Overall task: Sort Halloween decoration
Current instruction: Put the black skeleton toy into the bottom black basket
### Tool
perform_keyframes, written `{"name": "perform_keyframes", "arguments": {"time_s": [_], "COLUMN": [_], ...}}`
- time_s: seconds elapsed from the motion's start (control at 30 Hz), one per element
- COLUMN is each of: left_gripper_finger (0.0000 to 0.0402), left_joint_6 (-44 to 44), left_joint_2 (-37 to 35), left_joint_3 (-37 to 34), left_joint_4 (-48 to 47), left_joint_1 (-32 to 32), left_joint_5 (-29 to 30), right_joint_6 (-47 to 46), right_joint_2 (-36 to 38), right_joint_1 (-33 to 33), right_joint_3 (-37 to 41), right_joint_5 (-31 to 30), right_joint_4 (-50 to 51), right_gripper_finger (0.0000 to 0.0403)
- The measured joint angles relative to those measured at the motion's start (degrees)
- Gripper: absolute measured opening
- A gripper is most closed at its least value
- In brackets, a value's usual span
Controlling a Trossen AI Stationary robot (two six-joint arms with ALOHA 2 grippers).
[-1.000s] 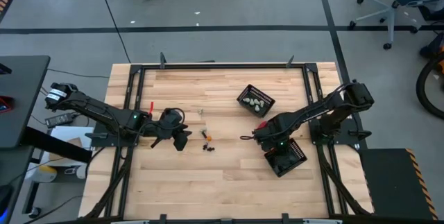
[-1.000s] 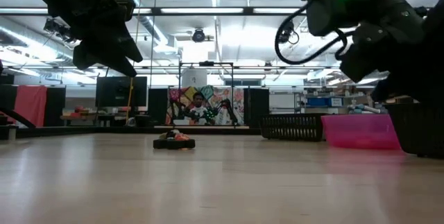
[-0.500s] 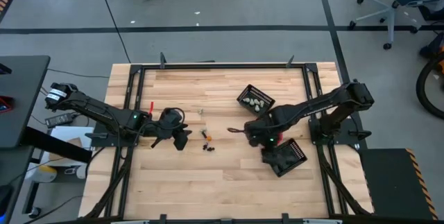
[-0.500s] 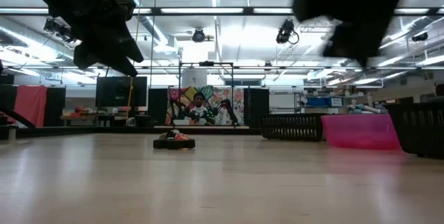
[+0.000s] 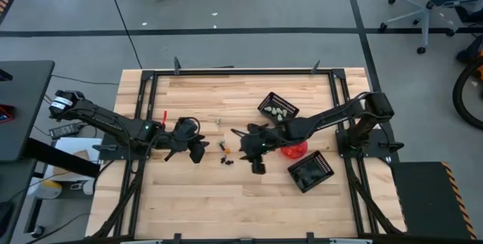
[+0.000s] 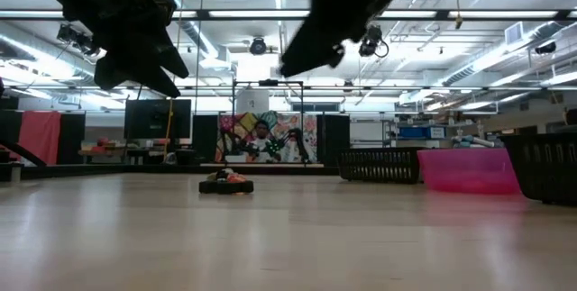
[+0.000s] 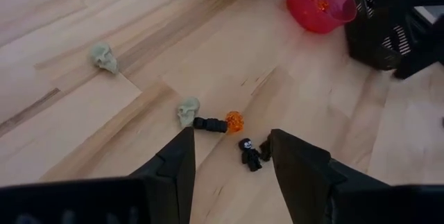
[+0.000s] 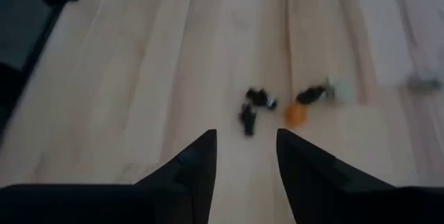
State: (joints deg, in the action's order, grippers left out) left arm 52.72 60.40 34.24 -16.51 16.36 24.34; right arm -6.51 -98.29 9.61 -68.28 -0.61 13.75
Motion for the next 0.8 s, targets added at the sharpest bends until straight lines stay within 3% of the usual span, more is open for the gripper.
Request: {"name": "perform_keyframes", "arguments": {"time_s": [0.3, 0.8], "left_gripper_finger": [0.0162, 0.0162], "left_joint_6": [0.48, -1.52], "left_joint_2": [-0.73, -3.09], "left_joint_3": [-0.01, 0.0], "left_joint_4": [0.56, -2.34], "left_joint_1": [1.01, 1.64], "left_joint_5": [-3.02, -2.4], "right_joint_6": [-1.21, -1.03], "right_joint_2": [-9.43, -12.27], "right_joint_1": [-0.89, -1.7], "right_joint_3": [0.04, 0.03], "right_joint_5": [-1.46, -5.82], "right_joint_4": [-12.72, -14.4], "right_gripper_finger": [0.0154, 0.0154]}}
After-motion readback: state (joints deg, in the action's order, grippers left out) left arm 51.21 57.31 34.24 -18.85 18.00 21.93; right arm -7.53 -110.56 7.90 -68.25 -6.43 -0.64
